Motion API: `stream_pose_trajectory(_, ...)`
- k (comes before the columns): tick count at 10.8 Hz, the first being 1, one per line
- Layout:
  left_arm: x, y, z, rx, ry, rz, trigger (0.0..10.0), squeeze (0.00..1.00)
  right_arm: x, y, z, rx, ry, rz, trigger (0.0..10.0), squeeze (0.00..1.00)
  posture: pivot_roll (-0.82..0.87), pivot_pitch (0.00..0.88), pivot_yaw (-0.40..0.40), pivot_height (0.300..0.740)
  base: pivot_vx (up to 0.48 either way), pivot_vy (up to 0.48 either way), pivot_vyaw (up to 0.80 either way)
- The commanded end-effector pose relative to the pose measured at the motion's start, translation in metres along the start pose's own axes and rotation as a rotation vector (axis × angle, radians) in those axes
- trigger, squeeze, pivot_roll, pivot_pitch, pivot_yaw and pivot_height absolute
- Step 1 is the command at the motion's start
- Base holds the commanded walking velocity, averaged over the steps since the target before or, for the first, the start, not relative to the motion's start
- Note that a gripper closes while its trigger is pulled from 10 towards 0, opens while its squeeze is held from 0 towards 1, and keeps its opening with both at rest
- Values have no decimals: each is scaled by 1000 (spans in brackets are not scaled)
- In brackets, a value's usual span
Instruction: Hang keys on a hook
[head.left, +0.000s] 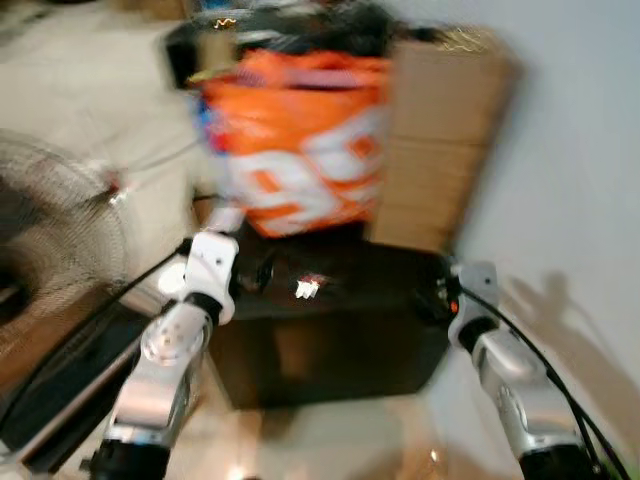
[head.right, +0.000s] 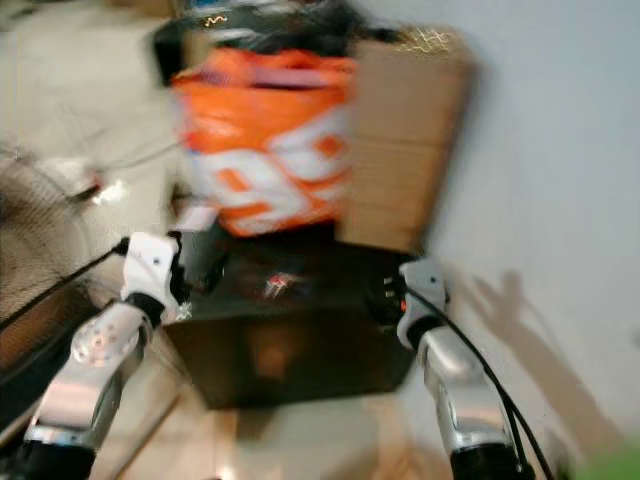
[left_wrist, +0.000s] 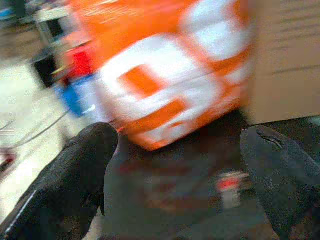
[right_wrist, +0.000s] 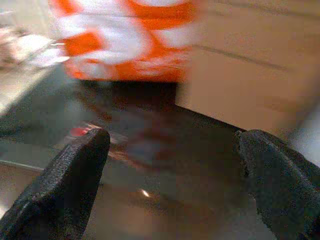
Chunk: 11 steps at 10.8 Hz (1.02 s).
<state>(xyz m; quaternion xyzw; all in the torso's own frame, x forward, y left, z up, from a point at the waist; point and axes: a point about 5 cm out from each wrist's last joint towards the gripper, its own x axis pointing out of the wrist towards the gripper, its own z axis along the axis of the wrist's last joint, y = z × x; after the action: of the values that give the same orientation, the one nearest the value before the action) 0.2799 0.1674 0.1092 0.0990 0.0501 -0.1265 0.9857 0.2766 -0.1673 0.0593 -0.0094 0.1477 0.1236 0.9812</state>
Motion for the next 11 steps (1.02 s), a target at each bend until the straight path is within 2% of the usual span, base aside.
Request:
stream_pose_trajectory(1,0,5,2,5,-2,8,10000,0,4,7,3,-8,-10,35,10000,1000,-42,0,13,740,352,0,463)
stream_pose_trajectory(2,0,5,2,6,0,8,10000,0,5,8,3,-14,-7,49,10000,1000,-41,0,12,740,341,0,475)
stream_pose_trajectory(11,2,6,1,17,12,-4,10000,0,5,7,1,-23,4,47,10000,1000,-58,0,22,740,346,0,0)
